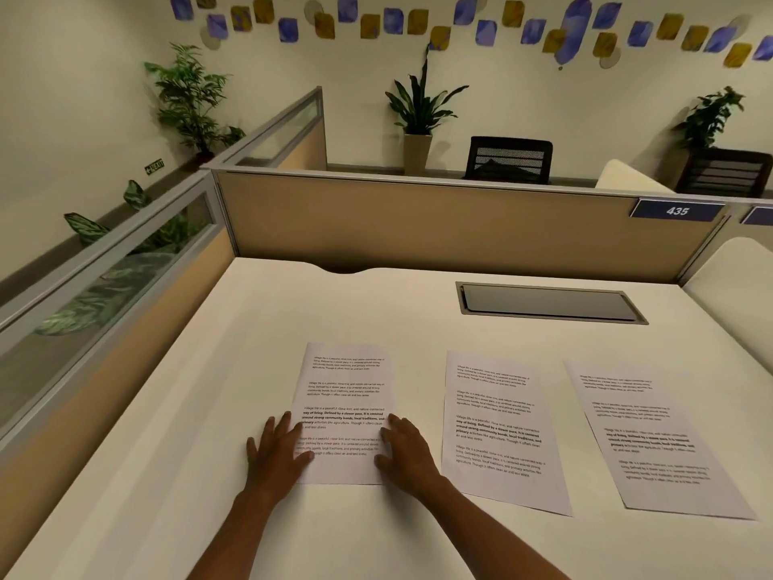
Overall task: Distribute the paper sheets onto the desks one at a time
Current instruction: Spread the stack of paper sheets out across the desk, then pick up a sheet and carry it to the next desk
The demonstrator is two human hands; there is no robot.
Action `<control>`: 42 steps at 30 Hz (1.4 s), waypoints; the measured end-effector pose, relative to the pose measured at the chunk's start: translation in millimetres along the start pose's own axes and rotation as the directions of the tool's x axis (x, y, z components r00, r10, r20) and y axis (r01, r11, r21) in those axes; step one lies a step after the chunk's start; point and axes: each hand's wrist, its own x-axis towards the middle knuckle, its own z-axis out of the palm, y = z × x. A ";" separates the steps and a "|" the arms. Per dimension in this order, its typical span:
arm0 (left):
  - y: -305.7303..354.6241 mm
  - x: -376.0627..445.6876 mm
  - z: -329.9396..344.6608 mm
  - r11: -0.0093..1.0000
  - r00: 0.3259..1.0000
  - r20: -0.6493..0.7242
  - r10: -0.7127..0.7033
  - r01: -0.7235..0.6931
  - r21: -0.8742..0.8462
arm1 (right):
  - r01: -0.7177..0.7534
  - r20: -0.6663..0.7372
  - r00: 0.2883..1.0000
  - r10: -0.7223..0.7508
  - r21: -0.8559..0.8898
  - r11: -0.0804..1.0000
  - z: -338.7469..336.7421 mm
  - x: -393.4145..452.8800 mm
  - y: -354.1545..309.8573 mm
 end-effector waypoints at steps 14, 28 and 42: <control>53.2 10.4 -2.8 0.971 0.979 -0.109 0.175 -0.190 -0.147 | -0.125 -0.339 0.924 0.178 0.170 0.977 -36.7 -21.0 47.3; 220.9 8.3 42.9 0.849 0.849 -0.013 0.528 -0.528 -0.001 | -0.480 -0.402 0.815 0.417 -0.066 0.875 -102.1 -97.4 158.0; 373.7 -19.8 108.9 0.820 0.820 0.096 0.564 -0.570 0.056 | -0.612 -0.436 0.707 0.558 0.020 0.791 -148.4 -165.1 312.9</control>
